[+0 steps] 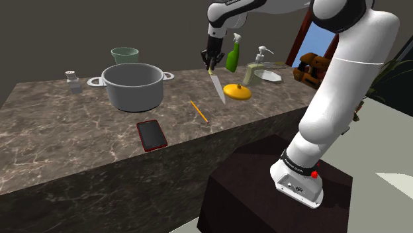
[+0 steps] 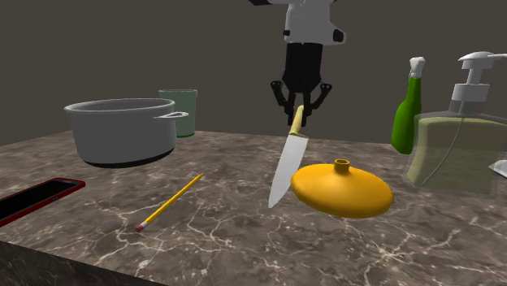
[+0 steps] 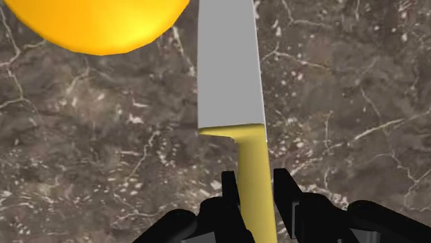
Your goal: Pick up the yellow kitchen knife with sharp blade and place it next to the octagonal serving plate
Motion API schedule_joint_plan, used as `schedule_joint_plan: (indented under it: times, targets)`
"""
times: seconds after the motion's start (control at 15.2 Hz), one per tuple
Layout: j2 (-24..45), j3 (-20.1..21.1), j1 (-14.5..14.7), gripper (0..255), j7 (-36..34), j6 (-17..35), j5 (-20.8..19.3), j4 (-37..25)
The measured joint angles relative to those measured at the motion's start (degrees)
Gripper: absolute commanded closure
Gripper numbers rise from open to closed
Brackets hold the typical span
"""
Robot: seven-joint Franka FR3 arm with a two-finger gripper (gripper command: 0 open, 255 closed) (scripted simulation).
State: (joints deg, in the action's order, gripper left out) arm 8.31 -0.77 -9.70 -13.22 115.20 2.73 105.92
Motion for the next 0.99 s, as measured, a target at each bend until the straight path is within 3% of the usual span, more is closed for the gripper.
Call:
schedule_joint_plan:
  times: [0.26, 0.99]
  targets:
    - [-5.2, -1.8, -2.2, 255, 4.2, 1.7, 0.1, 7.0]
    - [-15.3, -8.6, -8.8, 255, 17.1, 2.5, -1.1, 18.3]
